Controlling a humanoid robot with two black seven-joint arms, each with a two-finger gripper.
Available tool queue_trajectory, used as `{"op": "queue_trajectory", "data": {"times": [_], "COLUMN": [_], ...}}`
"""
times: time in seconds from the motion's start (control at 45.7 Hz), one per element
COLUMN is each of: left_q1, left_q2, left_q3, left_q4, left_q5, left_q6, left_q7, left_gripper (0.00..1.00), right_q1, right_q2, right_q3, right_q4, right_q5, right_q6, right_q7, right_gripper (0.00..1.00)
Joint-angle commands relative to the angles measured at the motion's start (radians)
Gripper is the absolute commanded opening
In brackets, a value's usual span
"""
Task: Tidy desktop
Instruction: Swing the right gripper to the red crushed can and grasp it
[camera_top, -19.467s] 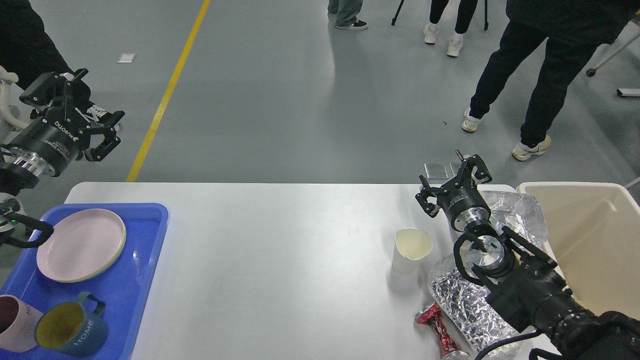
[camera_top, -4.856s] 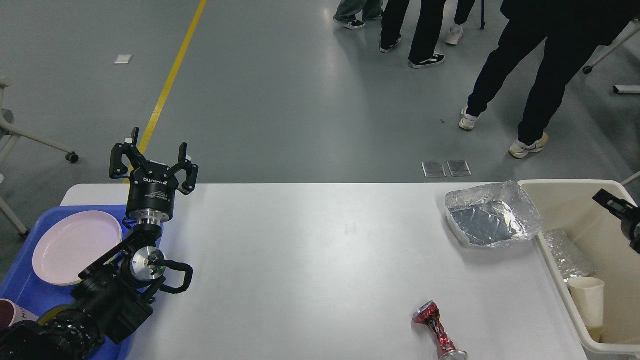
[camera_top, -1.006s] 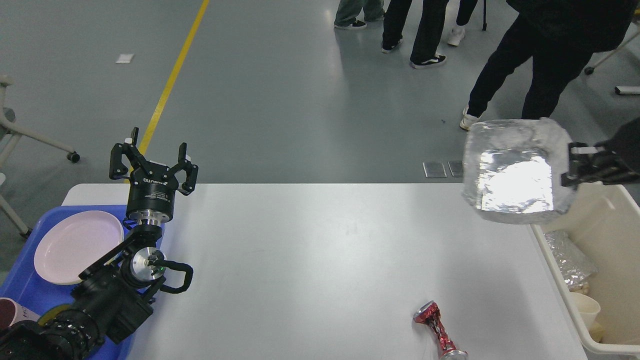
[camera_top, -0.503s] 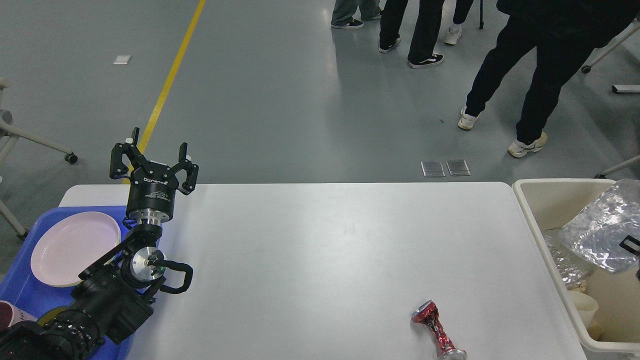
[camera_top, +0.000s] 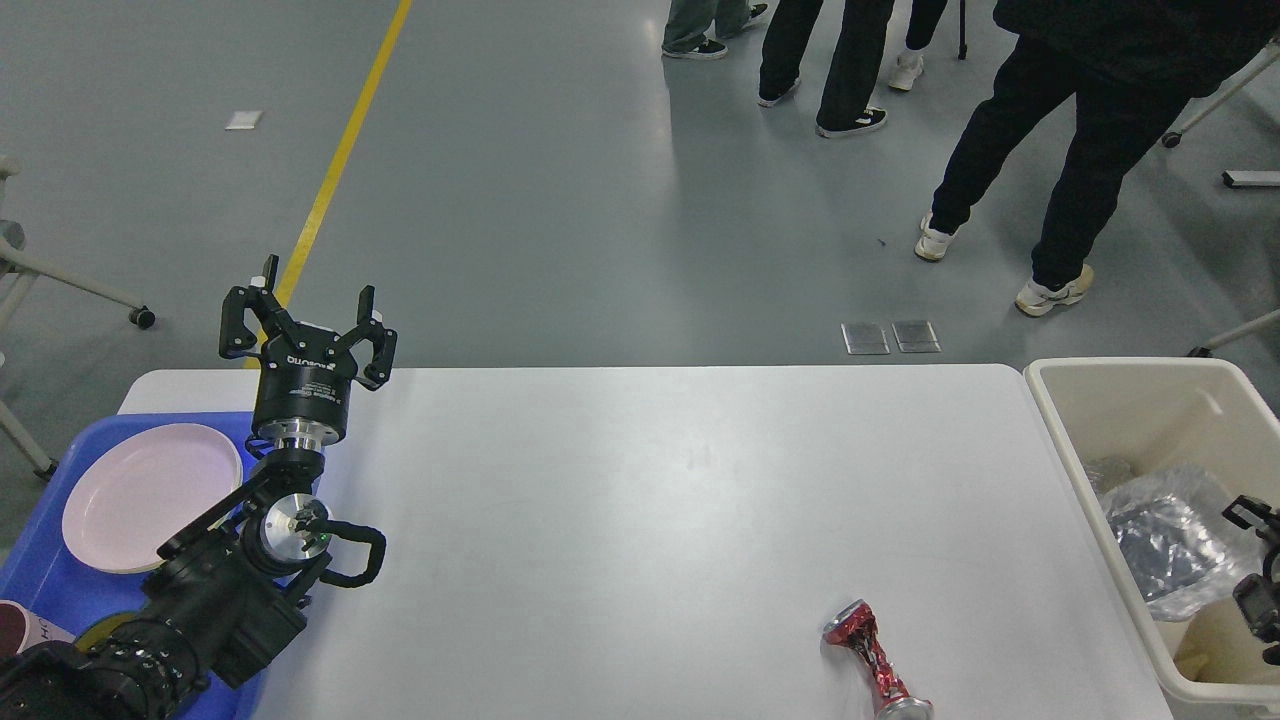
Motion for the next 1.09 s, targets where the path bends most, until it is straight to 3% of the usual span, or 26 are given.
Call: {"op": "queue_trajectory", "data": {"times": [0.0,0.109,0.219,0.284,0.372,0.503,0.634,0.722,1.072], "left_q1": [0.000,0.000,0.000,0.000,0.000,0.000,0.000,0.000,0.000], "left_q2": [0.000,0.000,0.001,0.001,0.000,0.001,0.001,0.001,0.003], "left_q3": [0.000,0.000,0.000,0.000,0.000,0.000,0.000,0.000,0.000], "left_q4": [0.000,0.000,0.000,-0.001,-0.001,-0.001,-0.001,-0.001,0.000], "left_q5": [0.000,0.000,0.000,0.000,0.000,0.000,0.000,0.000,0.000], "left_q6": [0.000,0.000,0.000,0.000,0.000,0.000,0.000,0.000,0.000], "left_q7": [0.000,0.000,0.000,0.000,0.000,0.000,0.000,0.000,0.000], "left_gripper": [0.97,0.97,0.97,0.97,0.97,0.97,0.97,0.97,0.97], "right_q1": [0.114,0.345,0.803,1.075,1.337,1.554,1.675,1.683,1.307], "right_q2": [-0.029,-0.208,-0.357,-0.351,-0.276,-0.112,0.029,0.086,-0.081], "right_q3": [0.001,-0.037,-0.221,-0.344,-0.459,-0.522,-0.502,-0.497,-0.522], "right_q4": [0.086,0.347,0.744,0.931,1.125,1.389,1.599,1.650,1.588], "right_q5": [0.000,-0.022,-0.089,-0.106,-0.106,-0.105,-0.102,-0.089,-0.086], "right_q6": [0.038,0.090,0.290,0.389,0.436,0.446,0.447,0.438,0.288], "right_q7": [0.000,0.000,0.000,0.000,0.000,-0.001,-0.004,-0.004,0.002], "right_gripper": [1.00,1.00,1.00,1.00,1.00,1.00,1.00,1.00,1.00]}}
